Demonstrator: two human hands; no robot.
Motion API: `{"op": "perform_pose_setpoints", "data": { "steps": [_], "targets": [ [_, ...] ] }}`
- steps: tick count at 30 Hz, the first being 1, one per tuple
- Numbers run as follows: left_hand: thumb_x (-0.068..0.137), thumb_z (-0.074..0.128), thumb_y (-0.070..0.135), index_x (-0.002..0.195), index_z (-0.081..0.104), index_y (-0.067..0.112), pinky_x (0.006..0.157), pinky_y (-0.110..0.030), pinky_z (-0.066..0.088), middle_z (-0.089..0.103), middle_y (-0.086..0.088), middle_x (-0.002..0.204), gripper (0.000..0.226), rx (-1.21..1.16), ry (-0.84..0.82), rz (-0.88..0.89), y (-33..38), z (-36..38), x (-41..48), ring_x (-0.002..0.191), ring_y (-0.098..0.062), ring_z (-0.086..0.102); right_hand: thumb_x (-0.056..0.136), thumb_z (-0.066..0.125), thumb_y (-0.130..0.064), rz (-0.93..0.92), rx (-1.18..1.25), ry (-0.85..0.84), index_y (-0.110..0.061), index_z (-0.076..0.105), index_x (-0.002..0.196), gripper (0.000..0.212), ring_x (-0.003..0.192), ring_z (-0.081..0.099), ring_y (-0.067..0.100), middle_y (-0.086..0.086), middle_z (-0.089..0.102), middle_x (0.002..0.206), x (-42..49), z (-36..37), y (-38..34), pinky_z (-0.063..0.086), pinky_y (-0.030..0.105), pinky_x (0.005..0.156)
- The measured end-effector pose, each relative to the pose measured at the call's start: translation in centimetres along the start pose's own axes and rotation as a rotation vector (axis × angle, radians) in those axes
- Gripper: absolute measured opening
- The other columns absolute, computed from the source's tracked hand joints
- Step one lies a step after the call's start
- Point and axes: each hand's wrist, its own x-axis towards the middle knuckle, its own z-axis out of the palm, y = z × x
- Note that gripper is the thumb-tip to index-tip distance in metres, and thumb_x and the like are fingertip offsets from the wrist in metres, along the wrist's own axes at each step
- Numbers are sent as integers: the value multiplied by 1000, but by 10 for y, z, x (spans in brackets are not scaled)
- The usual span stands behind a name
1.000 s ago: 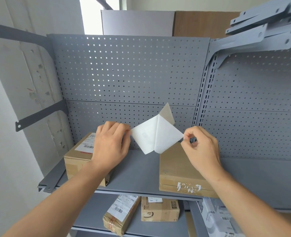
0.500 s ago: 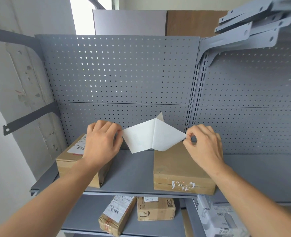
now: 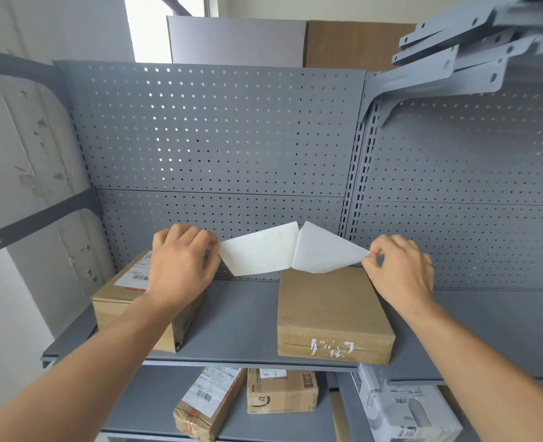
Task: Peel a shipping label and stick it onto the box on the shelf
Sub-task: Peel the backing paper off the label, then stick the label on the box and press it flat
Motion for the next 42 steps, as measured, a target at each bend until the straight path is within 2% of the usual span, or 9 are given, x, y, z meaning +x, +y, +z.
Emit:
{"op": "perform_pose_setpoints", "data": {
  "steps": [11, 16, 21, 26, 35, 38, 42],
  "targets": [
    [87, 60, 22, 85, 66, 17, 82, -43, 37, 68, 6, 80, 8, 52, -25, -68, -18, 8, -4, 89, -29, 59, 80, 66, -22, 25, -117, 5, -21, 57, 77, 10, 83, 54, 30, 0, 60, 83, 4, 6, 29, 42, 39, 75],
    [84, 58, 22, 83, 65, 16, 83, -43, 37, 68, 5, 81, 10, 53, -44, -76, -15, 11, -5, 88, -29, 59, 77, 68, -19, 0, -173, 12, -18, 56, 74, 12, 74, 53, 30, 1, 59, 77, 0, 12, 40, 42, 39, 71],
    [83, 55, 24, 82, 64, 17, 82, -42, 36, 67, 6, 80, 12, 9, -66, -52, 3, 23, -3, 87, -29, 57, 80, 67, -24, 35, -200, -35, -17, 57, 75, 13, 76, 58, 30, 1, 64, 77, -1, 12, 48, 47, 40, 71],
    [82, 55, 24, 82, 63, 17, 82, -42, 38, 64, 7, 76, 10, -67, -78, -28, 36, 40, 2, 86, -29, 56, 80, 68, -20, 102, -214, -55, -16, 59, 74, 11, 71, 58, 32, 4, 64, 74, -5, 13, 75, 48, 38, 67],
    [84, 54, 27, 83, 65, 17, 83, -43, 37, 68, 6, 80, 14, -110, -111, 3, 88, 76, 12, 89, -30, 60, 82, 67, -21, 146, -253, -100, -17, 60, 77, 10, 72, 60, 31, 2, 65, 77, -3, 18, 120, 44, 34, 64],
    [83, 56, 26, 83, 65, 17, 84, -43, 38, 68, 6, 81, 13, -125, -123, 10, 104, 84, 17, 90, -29, 60, 84, 67, -23, 157, -232, -86, -19, 67, 88, 6, 78, 63, 31, 2, 70, 83, -1, 20, 128, 48, 35, 67],
    [83, 58, 25, 83, 64, 18, 84, -42, 38, 68, 6, 81, 9, -138, -140, 14, 121, 90, 24, 92, -28, 59, 88, 65, -27, 143, -218, -71, -18, 70, 116, 30, 92, 66, 32, 4, 75, 99, 0, 18, 133, 55, 40, 73]
  ]
}}
